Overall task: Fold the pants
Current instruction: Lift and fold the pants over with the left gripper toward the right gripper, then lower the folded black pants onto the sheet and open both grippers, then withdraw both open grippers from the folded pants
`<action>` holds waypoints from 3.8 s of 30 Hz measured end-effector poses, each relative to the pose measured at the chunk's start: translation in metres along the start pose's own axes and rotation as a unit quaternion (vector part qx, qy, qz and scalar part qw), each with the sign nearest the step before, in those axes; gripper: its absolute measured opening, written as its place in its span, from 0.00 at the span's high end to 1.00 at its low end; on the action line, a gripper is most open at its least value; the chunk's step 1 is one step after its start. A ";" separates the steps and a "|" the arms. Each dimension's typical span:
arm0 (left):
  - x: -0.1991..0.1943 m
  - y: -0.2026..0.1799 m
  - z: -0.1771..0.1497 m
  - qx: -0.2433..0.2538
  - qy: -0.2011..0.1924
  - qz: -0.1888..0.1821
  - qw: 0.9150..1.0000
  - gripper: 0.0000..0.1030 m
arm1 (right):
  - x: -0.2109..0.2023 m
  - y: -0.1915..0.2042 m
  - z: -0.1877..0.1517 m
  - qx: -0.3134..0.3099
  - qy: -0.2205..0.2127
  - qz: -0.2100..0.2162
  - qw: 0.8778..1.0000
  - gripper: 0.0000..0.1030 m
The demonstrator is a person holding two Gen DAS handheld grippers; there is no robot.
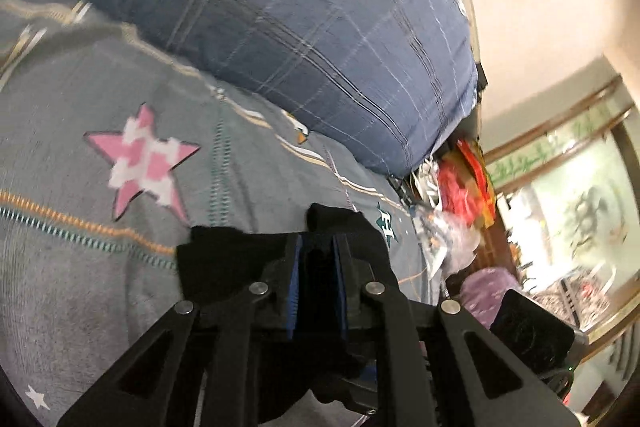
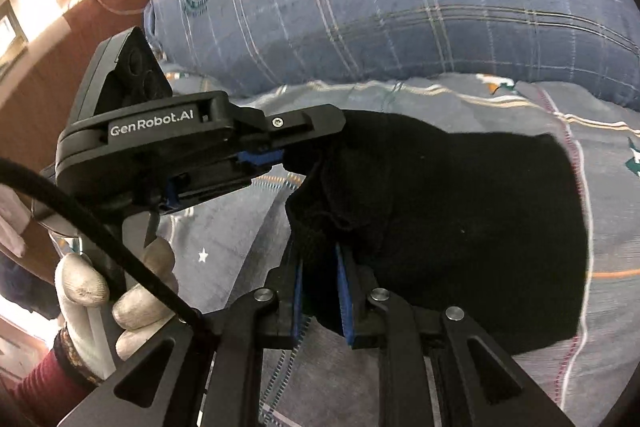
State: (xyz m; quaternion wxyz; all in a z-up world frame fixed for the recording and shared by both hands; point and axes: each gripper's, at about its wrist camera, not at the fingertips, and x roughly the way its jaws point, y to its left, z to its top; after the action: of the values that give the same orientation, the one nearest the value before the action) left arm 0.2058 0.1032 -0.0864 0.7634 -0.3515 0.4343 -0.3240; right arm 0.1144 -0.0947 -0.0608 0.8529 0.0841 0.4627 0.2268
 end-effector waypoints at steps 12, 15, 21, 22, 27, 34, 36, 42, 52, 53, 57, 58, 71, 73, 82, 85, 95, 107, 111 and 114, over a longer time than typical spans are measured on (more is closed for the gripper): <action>-0.015 0.031 -0.007 -0.045 -0.026 0.016 0.999 0.72 | 0.022 0.035 -0.005 -0.060 0.023 0.000 0.998 0.79; -0.031 0.038 -0.010 -0.062 -0.040 0.034 0.997 0.63 | 0.028 0.032 -0.008 -0.064 0.027 0.024 0.997 0.74; -0.068 0.034 -0.008 -0.077 -0.081 0.058 0.992 0.59 | 0.010 0.025 -0.018 -0.045 0.045 0.103 0.993 0.58; -0.071 0.026 -0.007 -0.071 -0.083 0.054 0.992 0.59 | 0.003 0.023 -0.021 -0.042 0.045 0.112 0.992 0.58; -0.052 -0.020 -0.001 -0.017 -0.057 0.046 0.997 0.54 | -0.045 -0.020 -0.022 0.015 0.009 0.122 0.992 0.54; 0.015 -0.032 -0.030 0.047 0.032 0.224 0.973 0.99 | -0.066 -0.111 0.025 0.136 -0.041 0.070 0.987 0.51; 0.016 -0.022 -0.044 0.046 0.035 0.239 0.969 1.00 | -0.043 -0.121 0.036 0.152 -0.018 0.091 0.984 0.51; -0.004 -0.013 -0.051 0.037 0.039 0.232 0.971 0.99 | 0.025 -0.136 0.061 0.186 0.017 0.096 0.978 0.52; -0.044 -0.022 -0.039 -0.001 -0.008 0.124 0.992 0.78 | -0.018 -0.101 0.062 0.099 -0.048 -0.004 0.994 0.52; -0.044 -0.027 -0.032 0.003 -0.017 0.123 0.992 0.78 | -0.027 -0.097 0.053 0.089 -0.057 -0.004 0.994 0.52; -0.023 -0.045 -0.016 0.027 -0.026 0.107 0.994 0.58 | -0.045 -0.083 0.019 0.064 -0.074 -0.011 0.995 0.52; -0.013 -0.047 -0.013 0.032 -0.025 0.111 0.993 0.55 | -0.047 -0.084 0.012 0.065 -0.078 -0.018 0.995 0.52; 0.033 -0.018 -0.004 0.032 0.002 0.209 0.978 0.51 | -0.041 -0.121 -0.027 0.121 -0.105 0.003 0.987 0.46; 0.014 -0.024 -0.013 0.024 -0.008 0.206 0.978 0.51 | -0.059 -0.121 -0.036 0.135 -0.129 -0.014 0.982 0.44; -0.055 -0.051 -0.108 0.042 -0.071 0.251 0.965 0.47 | -0.092 -0.106 -0.106 0.125 -0.133 -0.085 0.980 0.42; -0.065 -0.061 -0.140 0.068 -0.098 0.299 0.947 0.47 | -0.092 -0.101 -0.121 0.133 -0.121 -0.090 0.980 0.42; -0.065 -0.105 -0.195 0.148 -0.111 0.354 0.917 0.34 | -0.132 -0.064 -0.134 0.101 -0.171 -0.102 0.975 0.33; -0.059 -0.124 -0.208 0.166 -0.110 0.359 0.912 0.33 | -0.136 -0.055 -0.134 0.079 -0.169 -0.130 0.974 0.31; -0.056 -0.126 -0.210 0.169 -0.110 0.362 0.910 0.33 | -0.134 -0.057 -0.135 0.084 -0.162 -0.138 0.973 0.30; -0.056 -0.127 -0.212 0.172 -0.110 0.367 0.908 0.33 | -0.132 -0.056 -0.136 0.080 -0.157 -0.141 0.974 0.30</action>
State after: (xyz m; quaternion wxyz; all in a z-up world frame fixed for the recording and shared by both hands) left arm -0.0297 0.0248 -0.0379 0.9198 -0.0644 0.3838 -0.0500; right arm -0.0426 -0.2150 -0.0571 0.9287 0.1205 0.3472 0.0501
